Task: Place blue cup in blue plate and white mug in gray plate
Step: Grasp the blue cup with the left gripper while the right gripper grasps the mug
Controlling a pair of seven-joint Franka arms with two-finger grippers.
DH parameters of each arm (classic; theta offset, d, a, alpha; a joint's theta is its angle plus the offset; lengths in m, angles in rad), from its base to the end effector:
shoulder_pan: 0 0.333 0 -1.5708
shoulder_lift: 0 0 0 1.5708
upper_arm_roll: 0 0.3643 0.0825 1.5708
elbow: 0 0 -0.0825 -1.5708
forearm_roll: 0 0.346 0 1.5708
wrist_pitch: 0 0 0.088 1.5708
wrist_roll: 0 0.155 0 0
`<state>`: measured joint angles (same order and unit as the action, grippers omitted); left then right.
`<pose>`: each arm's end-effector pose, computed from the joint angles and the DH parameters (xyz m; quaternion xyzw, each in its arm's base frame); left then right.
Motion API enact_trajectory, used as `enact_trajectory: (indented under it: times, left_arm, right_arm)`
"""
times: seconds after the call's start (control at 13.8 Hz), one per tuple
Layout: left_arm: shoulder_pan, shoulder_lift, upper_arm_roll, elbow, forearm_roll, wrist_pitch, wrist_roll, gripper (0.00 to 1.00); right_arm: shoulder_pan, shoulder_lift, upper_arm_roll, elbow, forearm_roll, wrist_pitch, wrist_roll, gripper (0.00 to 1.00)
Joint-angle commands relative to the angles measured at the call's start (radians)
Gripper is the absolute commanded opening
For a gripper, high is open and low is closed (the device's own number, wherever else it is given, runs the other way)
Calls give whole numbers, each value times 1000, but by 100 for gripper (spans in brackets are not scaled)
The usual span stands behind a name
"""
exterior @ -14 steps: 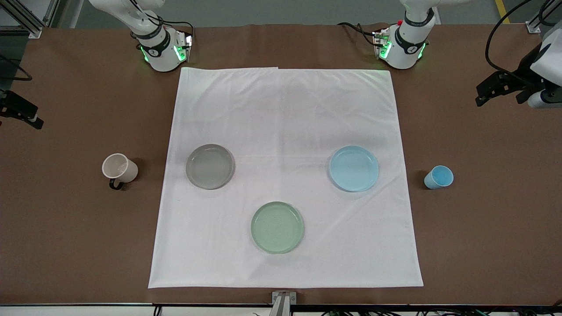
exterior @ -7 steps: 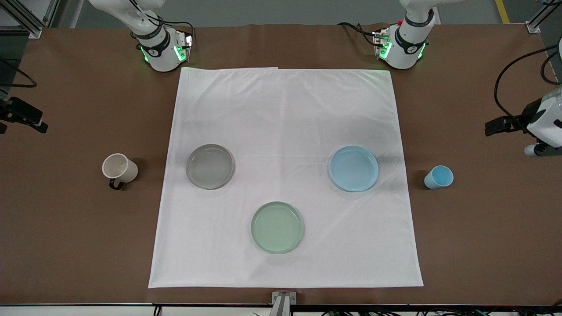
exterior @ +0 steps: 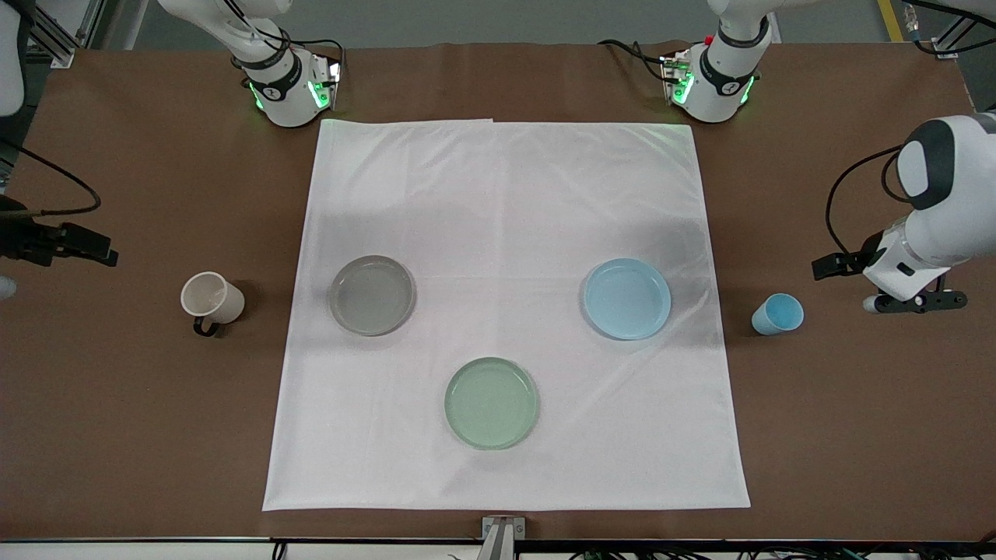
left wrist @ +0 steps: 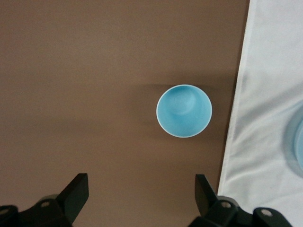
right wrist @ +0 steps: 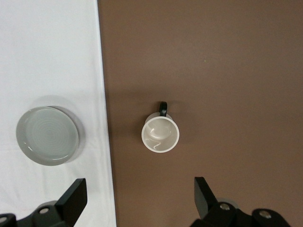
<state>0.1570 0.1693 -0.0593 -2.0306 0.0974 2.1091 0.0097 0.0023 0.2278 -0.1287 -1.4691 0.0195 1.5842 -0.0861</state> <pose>0.5413 0.0626 0.3794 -0.9982 -0.0173 0.0469 0.0332 0.5826 -0.0629 0.5446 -0.9983 0.0199 0.0556 0.0011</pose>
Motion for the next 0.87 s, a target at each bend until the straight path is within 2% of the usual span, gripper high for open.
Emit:
enact_trajectory:
  times: [0.0,0.15,0.36,0.51,0.65,0.73,0.8]
  left_arm:
    - [22,50,-2,-66,-8,141,10,85]
    - [21,94,-2,-83,-8,211,6,76]
    - [18,159,-5,-74,-10,290,-7,73]
    - [15,186,-7,-59,-10,307,-17,70]
    - [12,216,-10,-43,-10,308,-30,60]
    - [10,226,-10,-40,-10,308,-36,50]
    - [7,230,-10,-39,-10,308,-39,37]
  right_arm:
    - [-44,111,11,-35,-6,89,-1,100]
    - [-59,145,11,-136,-3,228,-1,100]
    - [-56,169,12,-293,-1,457,0,100]
    - [-55,203,14,-358,-1,586,0,100]
    - [-55,223,15,-398,0,654,0,100]
    - [-56,238,15,-408,0,686,0,100]
    - [-56,255,15,-413,0,721,2,100]
